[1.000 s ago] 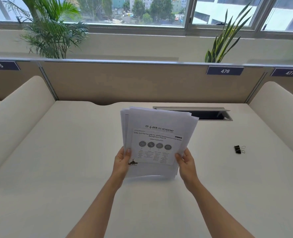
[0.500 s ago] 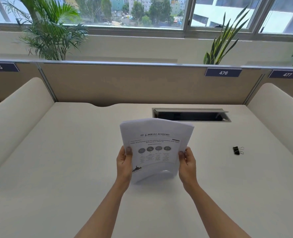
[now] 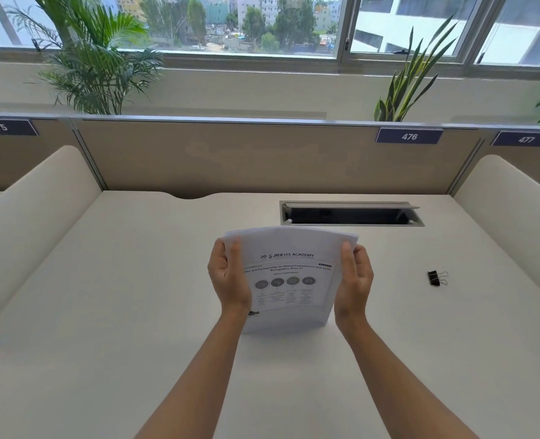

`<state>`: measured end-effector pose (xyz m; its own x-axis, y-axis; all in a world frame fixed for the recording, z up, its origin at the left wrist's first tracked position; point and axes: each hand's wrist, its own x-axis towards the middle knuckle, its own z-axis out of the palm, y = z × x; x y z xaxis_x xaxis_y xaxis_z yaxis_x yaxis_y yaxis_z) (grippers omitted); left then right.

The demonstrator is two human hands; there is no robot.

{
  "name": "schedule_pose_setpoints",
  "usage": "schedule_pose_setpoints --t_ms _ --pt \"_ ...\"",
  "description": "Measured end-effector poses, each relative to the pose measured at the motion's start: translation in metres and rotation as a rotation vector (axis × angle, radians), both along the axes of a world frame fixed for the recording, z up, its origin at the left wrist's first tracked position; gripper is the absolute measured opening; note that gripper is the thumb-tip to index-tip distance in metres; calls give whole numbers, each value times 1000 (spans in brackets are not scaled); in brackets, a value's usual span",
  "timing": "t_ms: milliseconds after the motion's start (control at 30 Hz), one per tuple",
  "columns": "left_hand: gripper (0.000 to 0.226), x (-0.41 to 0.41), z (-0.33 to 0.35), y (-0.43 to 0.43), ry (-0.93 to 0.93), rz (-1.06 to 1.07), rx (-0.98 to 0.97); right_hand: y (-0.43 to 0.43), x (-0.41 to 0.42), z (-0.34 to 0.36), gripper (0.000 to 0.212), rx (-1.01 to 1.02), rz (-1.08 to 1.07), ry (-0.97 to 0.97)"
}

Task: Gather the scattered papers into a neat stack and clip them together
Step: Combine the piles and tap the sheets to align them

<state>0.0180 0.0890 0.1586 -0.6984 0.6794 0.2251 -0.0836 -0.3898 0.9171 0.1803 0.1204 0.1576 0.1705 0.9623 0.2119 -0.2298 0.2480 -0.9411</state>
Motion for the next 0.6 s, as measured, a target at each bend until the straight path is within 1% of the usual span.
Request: schedule_pose_setpoints --t_ms 67,133,233,300,367,500,600 --pt "32 4 7 2 72 127 -80 3 -3 12 31 6 -34 36" --pt "32 9 11 3 105 221 -177 4 -5 17 37 -8 -55 65" --pt "37 15 14 3 114 283 -256 5 -8 20 53 -55 -115 72" --pt "39 17 16 2 124 294 -280 6 -10 22 56 -76 -149 52" --pt "40 18 18 1 139 303 -301 7 -10 24 52 -75 -174 25" --pt "33 16 21 -1 152 332 -314 11 -9 27 35 -50 -194 -18" --pt "30 16 20 -1 148 342 -332 12 -9 27 31 -24 -197 -47"
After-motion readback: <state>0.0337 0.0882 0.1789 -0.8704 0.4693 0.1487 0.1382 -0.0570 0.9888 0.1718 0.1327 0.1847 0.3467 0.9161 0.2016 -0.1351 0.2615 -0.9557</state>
